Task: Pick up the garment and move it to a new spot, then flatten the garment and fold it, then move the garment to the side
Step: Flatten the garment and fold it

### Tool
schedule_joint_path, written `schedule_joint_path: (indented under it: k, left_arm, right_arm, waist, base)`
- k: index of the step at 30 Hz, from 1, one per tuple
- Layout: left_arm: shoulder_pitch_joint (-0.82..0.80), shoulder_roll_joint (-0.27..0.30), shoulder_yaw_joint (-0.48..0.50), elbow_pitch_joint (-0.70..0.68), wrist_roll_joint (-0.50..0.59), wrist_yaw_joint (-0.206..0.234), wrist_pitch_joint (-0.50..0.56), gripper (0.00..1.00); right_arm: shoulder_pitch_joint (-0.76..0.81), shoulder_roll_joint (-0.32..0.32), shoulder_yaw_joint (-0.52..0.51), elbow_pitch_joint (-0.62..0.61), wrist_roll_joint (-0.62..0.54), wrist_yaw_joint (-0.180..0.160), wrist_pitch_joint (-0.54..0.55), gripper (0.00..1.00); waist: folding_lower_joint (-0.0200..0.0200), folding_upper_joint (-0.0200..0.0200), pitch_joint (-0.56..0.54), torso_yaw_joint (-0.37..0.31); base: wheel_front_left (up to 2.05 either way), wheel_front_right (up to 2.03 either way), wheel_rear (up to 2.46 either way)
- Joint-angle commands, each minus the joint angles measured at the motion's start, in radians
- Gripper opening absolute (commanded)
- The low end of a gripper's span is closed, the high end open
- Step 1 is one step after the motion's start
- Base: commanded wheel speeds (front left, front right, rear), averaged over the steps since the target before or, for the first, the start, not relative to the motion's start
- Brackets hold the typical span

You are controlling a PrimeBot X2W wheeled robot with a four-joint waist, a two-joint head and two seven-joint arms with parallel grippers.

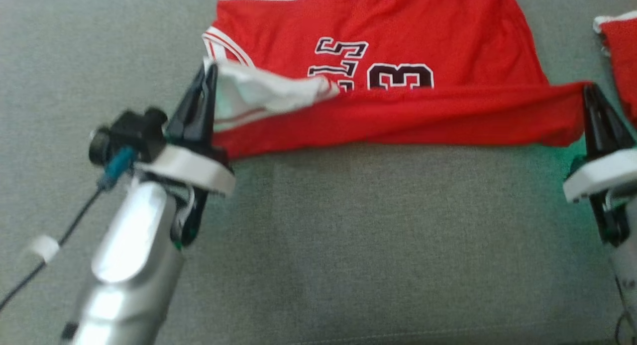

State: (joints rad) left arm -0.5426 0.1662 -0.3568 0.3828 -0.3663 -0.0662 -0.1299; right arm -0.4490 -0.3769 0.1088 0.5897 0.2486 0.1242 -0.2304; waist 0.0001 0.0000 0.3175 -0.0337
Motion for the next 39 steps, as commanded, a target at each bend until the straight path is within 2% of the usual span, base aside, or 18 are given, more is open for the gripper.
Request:
schedule_joint_path:
  k: [1,9,10,11,12,15,20,24,25,26,30,33,34,35,37,39]
  left_arm:
    - [-0.053,0.019,0.028,-0.016,0.011,-0.004,-0.013,0.0]
    - [-0.18,0.024,0.02,0.097,0.056,0.011,-0.07,0.0]
    - [-0.186,0.022,0.021,0.108,0.055,0.012,-0.076,0.37]
    - [-0.189,0.019,0.023,0.118,0.055,0.018,-0.083,1.0]
    - [-0.189,0.014,0.025,0.125,0.055,0.023,-0.09,1.0]
    - [-0.169,0.008,0.017,0.141,0.065,0.038,-0.103,1.0]
    - [-0.069,0.009,0.001,0.135,0.091,0.094,-0.113,1.0]
    - [0.053,0.012,0.006,0.133,0.089,0.164,-0.082,1.0]
    - [0.078,0.021,0.015,0.144,0.094,0.203,-0.058,1.0]
    - [0.086,0.022,0.018,0.149,0.092,0.215,-0.044,1.0]
    - [0.1,0.021,0.017,0.163,0.078,0.218,0.003,1.0]
    - [0.108,0.02,0.005,0.179,0.062,0.195,0.049,0.97]
    - [0.112,0.014,0.0,0.178,0.049,0.175,0.062,0.27]
    - [0.117,0.005,-0.002,0.174,0.03,0.152,0.072,0.0]
    - [0.127,-0.007,0.003,0.154,-0.011,0.11,0.073,0.0]
    - [0.132,-0.007,0.015,0.139,-0.033,0.096,0.064,0.0]
  right_arm:
    - [-0.024,-0.025,0.02,-0.013,0.007,0.007,-0.014,0.0]
    - [-0.134,-0.025,0.092,0.068,0.036,0.007,-0.03,0.0]
    - [-0.143,-0.026,0.1,0.076,0.041,0.007,-0.03,0.03]
    - [-0.15,-0.027,0.103,0.078,0.045,0.007,-0.031,0.47]
    - [-0.154,-0.027,0.104,0.077,0.048,0.007,-0.031,1.0]
    - [-0.15,-0.024,0.087,0.054,0.051,0.007,-0.031,1.0]
    - [-0.104,-0.015,0.065,0.008,0.046,0.007,-0.031,1.0]
    - [-0.052,-0.006,0.055,-0.015,0.046,0.007,-0.031,1.0]
    - [-0.039,-0.004,0.057,-0.018,0.049,0.007,-0.031,1.0]
    - [-0.035,-0.004,0.058,-0.019,0.052,0.007,-0.031,1.0]
    - [-0.027,-0.004,0.061,-0.021,0.058,0.007,-0.031,1.0]
    - [-0.022,-0.001,0.067,-0.015,0.062,0.007,-0.031,1.0]
    - [-0.021,-0.001,0.069,-0.012,0.065,0.007,-0.031,1.0]
    - [-0.019,0.0,0.07,-0.008,0.069,0.007,-0.031,1.0]
    - [-0.011,0.0,0.071,0.001,0.075,0.007,-0.031,1.0]
    - [-0.003,0.006,0.075,0.018,0.082,0.007,-0.031,1.0]
  waist:
    - [-0.0001,0.0,0.022,-0.009]
    - [-0.0001,0.0,0.062,-0.011]
    - [-0.0001,0.0,0.063,-0.01]
    - [-0.0001,0.0,0.064,-0.009]
    - [-0.0001,0.0,0.063,-0.008]
    - [-0.0001,0.0,0.056,-0.003]
    - [-0.0001,0.0,0.029,-0.006]
    - [-0.0001,0.0,0.011,-0.016]
    - [-0.0001,0.0,0.01,-0.021]
    - [-0.0001,0.0,0.01,-0.022]
    - [-0.0001,0.0,0.012,-0.025]
    - [-0.0001,0.0,0.011,-0.027]
    - [-0.0001,0.0,0.009,-0.027]
    - [-0.0001,0.0,0.006,-0.026]
    - [-0.0001,0.0,-0.001,-0.021]
    - [-0.0001,0.0,-0.01,-0.016]
  base:
    - [0.0,0.0,0.0]
    - [0.0,0.0,0.0]
    - [0.0,0.0,0.0]
    - [0.0,0.0,0.0]
    - [0.0,0.0,0.0]
    - [0.0,0.0,0.0]
    - [0.0,0.0,0.0]
    - [0.0,0.0,0.0]
    - [0.0,0.0,0.0]
    - [0.0,0.0,0.0]
    - [0.0,0.0,0.0]
    - [0.0,0.0,0.0]
    - [0.0,0.0,0.0]
    - [0.0,0.0,0.0]
    - [0.0,0.0,0.0]
    - [0.0,0.0,0.0]
